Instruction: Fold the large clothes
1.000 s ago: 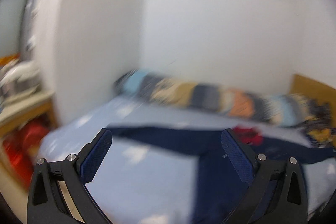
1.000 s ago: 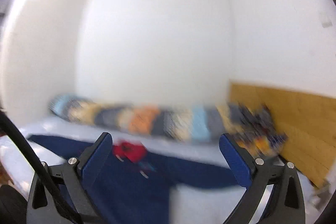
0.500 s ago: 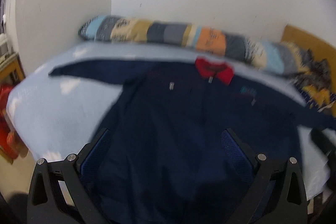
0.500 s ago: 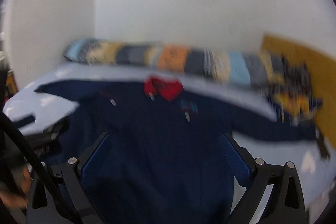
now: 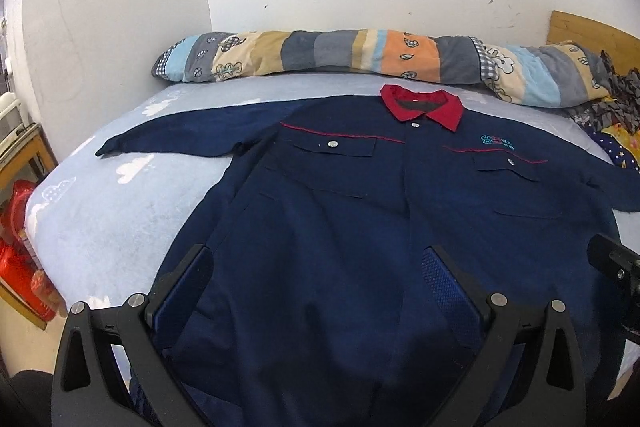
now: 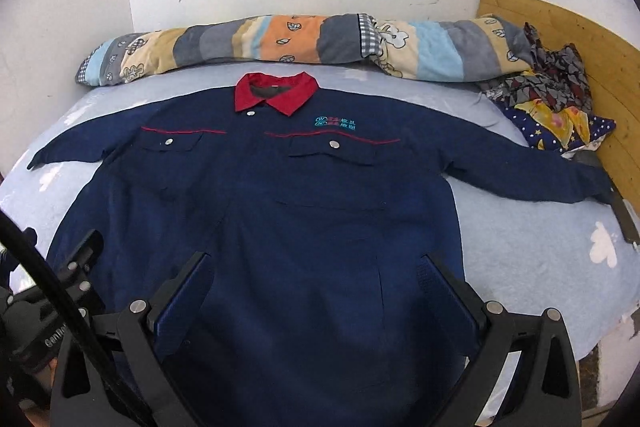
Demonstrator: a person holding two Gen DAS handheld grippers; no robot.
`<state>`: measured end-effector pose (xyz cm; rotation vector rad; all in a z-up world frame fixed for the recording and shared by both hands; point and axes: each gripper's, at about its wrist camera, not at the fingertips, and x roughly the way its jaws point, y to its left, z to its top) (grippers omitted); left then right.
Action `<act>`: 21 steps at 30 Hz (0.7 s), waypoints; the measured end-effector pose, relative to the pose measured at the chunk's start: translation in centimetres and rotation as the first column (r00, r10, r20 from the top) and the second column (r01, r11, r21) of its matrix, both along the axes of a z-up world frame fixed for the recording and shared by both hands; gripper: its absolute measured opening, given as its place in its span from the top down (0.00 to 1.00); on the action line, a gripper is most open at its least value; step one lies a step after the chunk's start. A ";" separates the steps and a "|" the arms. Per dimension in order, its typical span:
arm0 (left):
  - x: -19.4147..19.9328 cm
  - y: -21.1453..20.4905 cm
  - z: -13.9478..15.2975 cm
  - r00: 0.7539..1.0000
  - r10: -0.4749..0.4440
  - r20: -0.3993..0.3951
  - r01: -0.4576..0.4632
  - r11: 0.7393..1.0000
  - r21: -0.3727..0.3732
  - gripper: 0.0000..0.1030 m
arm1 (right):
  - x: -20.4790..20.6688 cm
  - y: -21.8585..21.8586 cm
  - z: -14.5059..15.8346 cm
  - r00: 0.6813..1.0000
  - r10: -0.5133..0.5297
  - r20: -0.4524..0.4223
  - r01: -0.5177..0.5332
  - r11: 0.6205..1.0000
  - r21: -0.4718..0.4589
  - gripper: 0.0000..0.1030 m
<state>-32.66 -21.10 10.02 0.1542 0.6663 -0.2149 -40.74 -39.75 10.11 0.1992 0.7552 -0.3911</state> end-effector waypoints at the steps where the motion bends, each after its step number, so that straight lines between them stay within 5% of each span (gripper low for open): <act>1: 0.0 0.3 0.0 1.000 -0.002 -0.003 0.002 1.000 -0.005 0.00 | 0.2 0.4 0.3 1.000 0.002 0.006 -0.002 1.000 -0.003 0.00; 9: -0.4 0.8 -0.6 1.000 -0.026 -0.002 0.026 0.999 0.027 0.00 | -0.1 2.7 2.4 0.999 0.009 0.040 -0.004 0.991 -0.133 0.00; 21: -0.5 1.3 -0.8 1.000 -0.030 -0.004 0.030 0.999 0.045 0.00 | 0.0 3.3 2.0 1.000 0.018 0.018 -0.015 0.988 -0.155 0.00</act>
